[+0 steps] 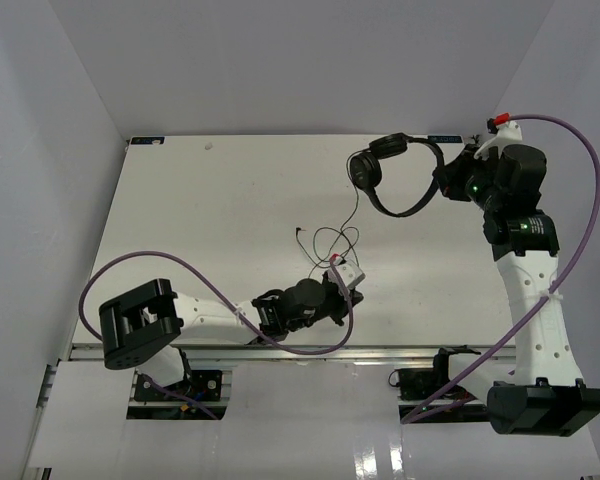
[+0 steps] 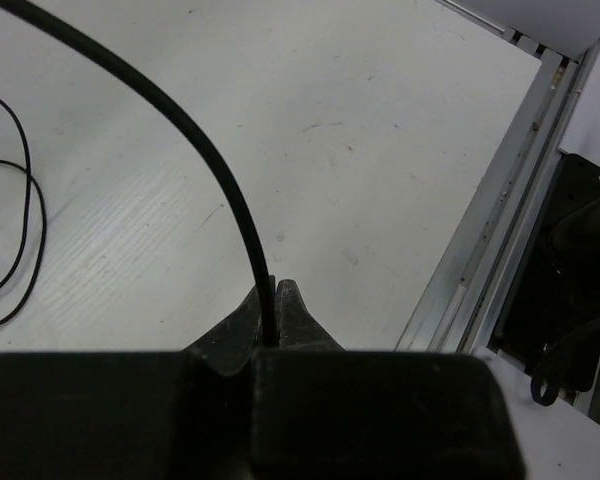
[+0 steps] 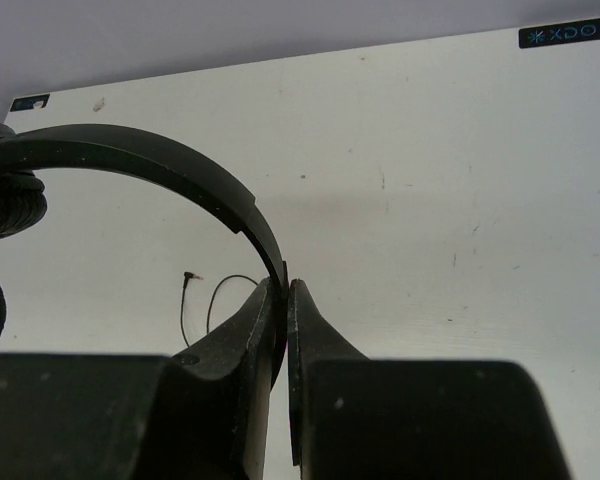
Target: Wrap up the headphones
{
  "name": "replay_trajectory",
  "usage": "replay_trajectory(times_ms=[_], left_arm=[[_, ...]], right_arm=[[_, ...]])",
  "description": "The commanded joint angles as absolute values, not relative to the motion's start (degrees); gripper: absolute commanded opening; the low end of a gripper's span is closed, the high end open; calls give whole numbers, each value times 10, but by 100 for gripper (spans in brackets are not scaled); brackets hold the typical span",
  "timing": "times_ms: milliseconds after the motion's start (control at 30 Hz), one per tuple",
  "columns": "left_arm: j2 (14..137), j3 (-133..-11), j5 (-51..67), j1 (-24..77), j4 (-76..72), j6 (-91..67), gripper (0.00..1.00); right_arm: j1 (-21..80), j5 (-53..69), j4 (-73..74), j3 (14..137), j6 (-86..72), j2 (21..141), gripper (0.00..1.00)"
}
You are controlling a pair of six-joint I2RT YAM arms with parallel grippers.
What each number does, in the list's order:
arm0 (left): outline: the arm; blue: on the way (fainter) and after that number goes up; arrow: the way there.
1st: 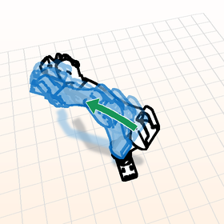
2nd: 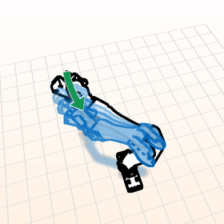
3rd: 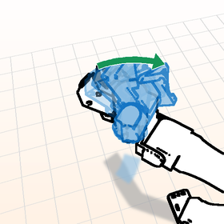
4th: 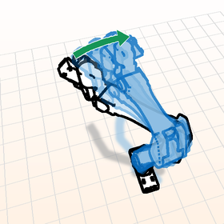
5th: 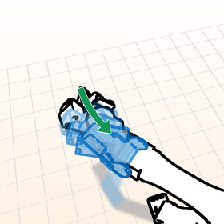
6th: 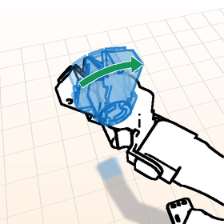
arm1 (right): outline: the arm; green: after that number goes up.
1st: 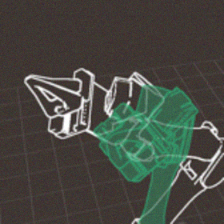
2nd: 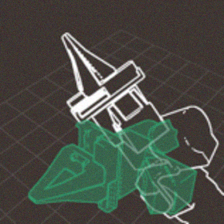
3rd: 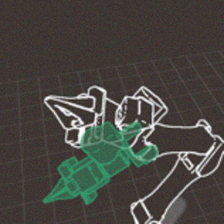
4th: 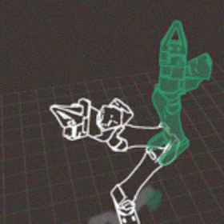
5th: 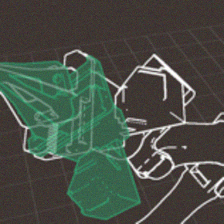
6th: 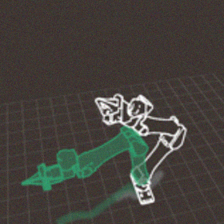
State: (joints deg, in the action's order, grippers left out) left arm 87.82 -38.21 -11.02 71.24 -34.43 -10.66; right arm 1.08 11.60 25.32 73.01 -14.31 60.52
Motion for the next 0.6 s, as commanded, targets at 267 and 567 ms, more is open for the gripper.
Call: replay_trajectory(times_ms=[267,567], left_arm=[[882,-480,-41,724,-87,-174,0],[754,-432,-89,684,77,-204,0]], right_arm=[[11,33,162,720,-155,625,8],[7,338,79,631,127,530,8]])
